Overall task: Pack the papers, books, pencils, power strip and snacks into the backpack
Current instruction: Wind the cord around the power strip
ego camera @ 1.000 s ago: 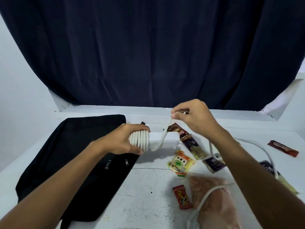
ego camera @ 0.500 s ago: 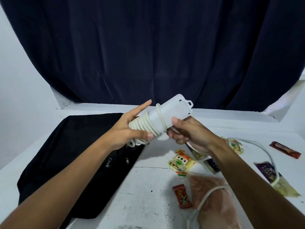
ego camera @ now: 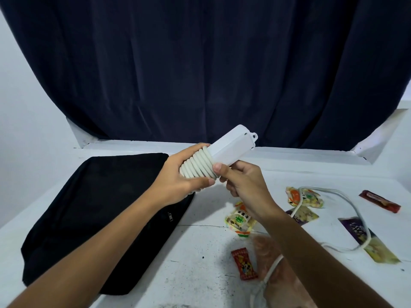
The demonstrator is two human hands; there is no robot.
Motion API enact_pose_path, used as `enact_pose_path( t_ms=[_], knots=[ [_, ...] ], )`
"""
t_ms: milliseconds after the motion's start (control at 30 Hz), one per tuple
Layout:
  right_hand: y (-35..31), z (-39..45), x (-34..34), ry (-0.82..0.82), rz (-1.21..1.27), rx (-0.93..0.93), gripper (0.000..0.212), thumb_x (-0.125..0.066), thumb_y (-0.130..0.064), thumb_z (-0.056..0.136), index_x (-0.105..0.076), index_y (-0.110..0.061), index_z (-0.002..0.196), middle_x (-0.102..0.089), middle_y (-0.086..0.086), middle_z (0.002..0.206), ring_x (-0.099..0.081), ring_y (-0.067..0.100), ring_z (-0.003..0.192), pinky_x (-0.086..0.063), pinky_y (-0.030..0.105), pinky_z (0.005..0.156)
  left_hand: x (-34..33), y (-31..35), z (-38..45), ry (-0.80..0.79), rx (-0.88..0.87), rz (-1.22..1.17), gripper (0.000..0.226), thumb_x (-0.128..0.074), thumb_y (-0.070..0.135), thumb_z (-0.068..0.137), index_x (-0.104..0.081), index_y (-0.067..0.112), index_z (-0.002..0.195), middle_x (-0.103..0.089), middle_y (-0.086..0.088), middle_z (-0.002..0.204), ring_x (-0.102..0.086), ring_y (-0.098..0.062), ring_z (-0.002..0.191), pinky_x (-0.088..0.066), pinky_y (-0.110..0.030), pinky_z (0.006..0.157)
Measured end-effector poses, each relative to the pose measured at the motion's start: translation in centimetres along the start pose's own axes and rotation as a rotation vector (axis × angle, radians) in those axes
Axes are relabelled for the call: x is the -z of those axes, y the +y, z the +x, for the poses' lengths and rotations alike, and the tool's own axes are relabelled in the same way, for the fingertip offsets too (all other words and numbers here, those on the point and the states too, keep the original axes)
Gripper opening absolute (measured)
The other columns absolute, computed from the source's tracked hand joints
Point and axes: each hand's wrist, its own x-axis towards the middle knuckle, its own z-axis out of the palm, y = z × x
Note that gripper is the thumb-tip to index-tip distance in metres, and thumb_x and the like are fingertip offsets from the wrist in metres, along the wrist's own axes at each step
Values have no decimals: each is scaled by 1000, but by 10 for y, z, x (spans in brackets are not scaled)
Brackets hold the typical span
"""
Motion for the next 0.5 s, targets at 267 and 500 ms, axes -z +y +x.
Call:
enact_pose_path(
  t_ms=[267, 500],
  knots=[
    [-7, 1, -5, 79, -109, 171, 15, -74, -21, 81, -66, -15, 70, -58, -18, 48, -54, -4, 47, -38, 7, 52, -4, -11, 7, 65, -20, 4, 68, -84, 15, 64, -57, 22, 127, -62, -4, 98, -57, -15, 74, -48, -24, 56],
    [-7, 1, 7, -35, -534, 42, 35, -68, -54, 77, -72, -21, 90, -66, -4, 71, -61, 16, 65, -51, 34, 61, 8, -15, 11, 89, 4, 80, 66, -87, 17, 63, -60, 24, 124, -64, -4, 104, -60, -19, 81, -49, -26, 59]
  ],
)
